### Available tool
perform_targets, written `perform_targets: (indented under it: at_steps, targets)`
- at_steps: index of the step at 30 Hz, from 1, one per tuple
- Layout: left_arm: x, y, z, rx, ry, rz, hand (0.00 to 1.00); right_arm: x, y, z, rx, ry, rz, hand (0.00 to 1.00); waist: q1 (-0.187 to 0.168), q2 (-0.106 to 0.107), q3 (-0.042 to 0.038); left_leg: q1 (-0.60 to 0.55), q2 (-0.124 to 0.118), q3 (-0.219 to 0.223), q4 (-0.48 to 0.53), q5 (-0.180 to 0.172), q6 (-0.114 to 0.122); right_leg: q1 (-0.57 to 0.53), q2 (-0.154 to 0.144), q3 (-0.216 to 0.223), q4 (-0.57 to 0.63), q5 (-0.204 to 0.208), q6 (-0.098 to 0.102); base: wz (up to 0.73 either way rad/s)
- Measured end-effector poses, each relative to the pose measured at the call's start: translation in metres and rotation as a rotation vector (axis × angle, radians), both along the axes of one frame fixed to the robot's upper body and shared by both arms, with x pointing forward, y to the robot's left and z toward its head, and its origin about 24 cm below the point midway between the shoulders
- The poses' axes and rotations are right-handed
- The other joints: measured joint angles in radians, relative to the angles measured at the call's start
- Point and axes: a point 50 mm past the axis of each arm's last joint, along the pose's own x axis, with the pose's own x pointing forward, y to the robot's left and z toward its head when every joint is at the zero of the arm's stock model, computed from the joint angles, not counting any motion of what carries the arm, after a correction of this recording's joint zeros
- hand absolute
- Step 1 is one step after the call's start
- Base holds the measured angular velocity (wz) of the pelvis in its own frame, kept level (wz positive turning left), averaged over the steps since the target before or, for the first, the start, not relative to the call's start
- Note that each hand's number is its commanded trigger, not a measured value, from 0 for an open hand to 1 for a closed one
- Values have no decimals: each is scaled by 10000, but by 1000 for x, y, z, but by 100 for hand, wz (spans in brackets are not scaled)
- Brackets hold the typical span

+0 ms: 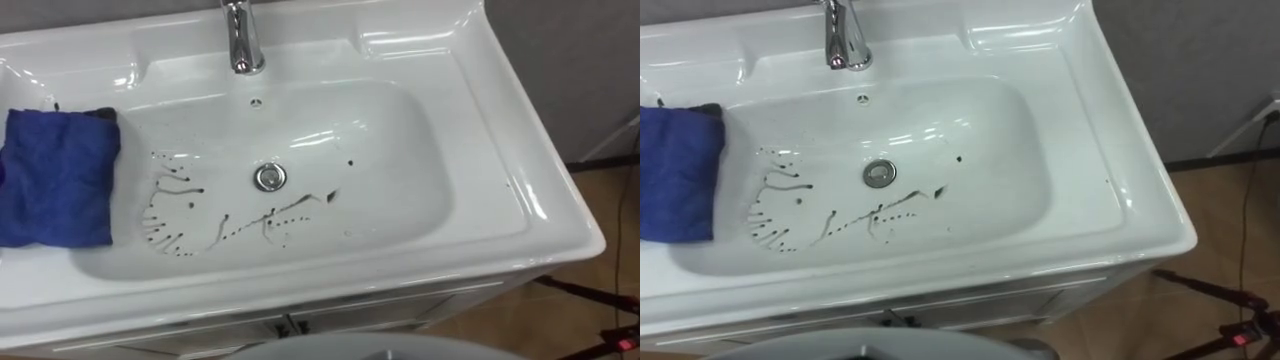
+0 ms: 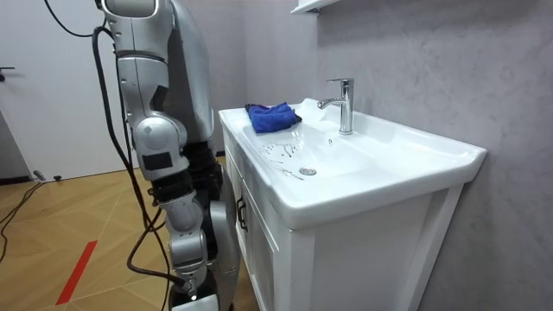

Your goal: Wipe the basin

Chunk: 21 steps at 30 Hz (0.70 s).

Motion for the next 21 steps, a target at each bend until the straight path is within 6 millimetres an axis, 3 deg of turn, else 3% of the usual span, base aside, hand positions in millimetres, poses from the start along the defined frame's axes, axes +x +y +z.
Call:
perform_targets:
  at_steps: [11,17,21]
  targets:
    - [-9,0,-1,-108,-198,1477,0,2,2,0,186,-291,-459,0,9,-43,-5,-99,-18,-92,56,0,1,2,-36,-294,-30,2,-4,2]
    - [-12,5,0,320,-687,3584,0,-1,2,0,235,-215,-730,0,45,-58,-1,-147,-33,-216,139,0,3,112,-36,-305,-26,2,-4,7]
    - [-25,11,2,902,-832,5549,0,0,0,0,-58,-255,-755,0,41,-68,-1,-139,-56,-285,148,22,21,174,-64,-555,-38,1,-3,7]
